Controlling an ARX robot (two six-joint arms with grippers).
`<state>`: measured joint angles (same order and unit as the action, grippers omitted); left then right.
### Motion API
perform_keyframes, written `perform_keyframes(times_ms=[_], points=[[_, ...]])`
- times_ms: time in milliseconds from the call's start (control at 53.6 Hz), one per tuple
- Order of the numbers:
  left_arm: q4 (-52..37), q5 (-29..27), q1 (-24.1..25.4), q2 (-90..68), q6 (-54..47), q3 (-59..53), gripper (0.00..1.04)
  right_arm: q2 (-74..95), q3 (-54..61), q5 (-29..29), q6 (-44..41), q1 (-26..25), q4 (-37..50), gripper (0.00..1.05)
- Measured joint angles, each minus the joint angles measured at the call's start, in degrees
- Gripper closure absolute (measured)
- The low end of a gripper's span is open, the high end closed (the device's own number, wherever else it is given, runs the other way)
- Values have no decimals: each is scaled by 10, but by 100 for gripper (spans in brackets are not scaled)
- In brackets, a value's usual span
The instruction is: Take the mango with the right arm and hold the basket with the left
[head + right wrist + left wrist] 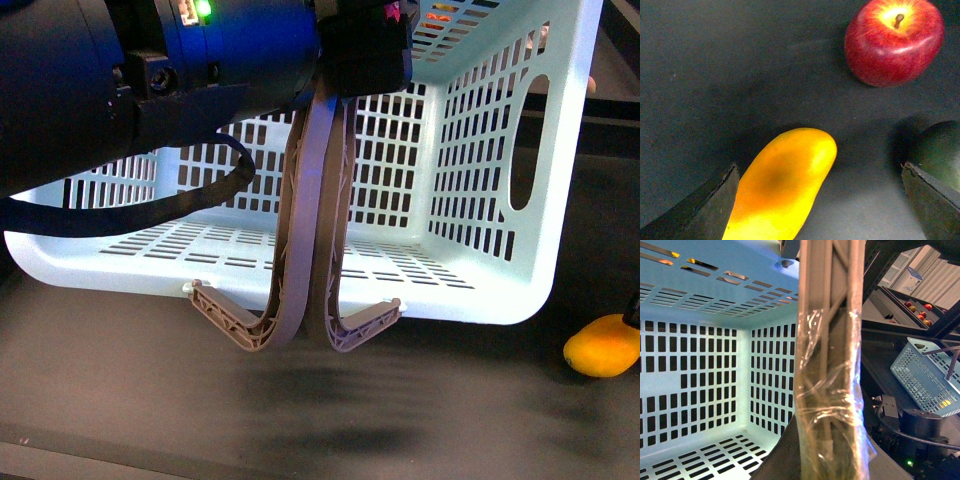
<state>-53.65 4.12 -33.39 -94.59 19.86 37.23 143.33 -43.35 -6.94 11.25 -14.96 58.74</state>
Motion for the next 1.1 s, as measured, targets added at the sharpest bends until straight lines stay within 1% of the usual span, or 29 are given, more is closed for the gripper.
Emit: perform_keyframes(times_ms=[205, 522, 783, 839, 951, 1100], points=[[0, 0, 0, 0, 0, 0, 95, 47, -46, -1, 13, 16, 2, 8], [0, 0, 0, 0, 0, 0, 95, 101, -79, -9, 36, 39, -9, 8], [0, 0, 0, 0, 0, 0, 95, 116, -98, -19, 36, 41, -23, 8], [0, 0, 0, 0, 0, 0, 95, 119, -103, -18, 36, 41, -28, 8], [0, 0, 0, 0, 0, 0, 95, 125, -113, 4, 33, 43, -47, 8], [0, 0, 0, 0, 0, 0, 95, 134, -120, 3, 23, 45, -56, 8]])
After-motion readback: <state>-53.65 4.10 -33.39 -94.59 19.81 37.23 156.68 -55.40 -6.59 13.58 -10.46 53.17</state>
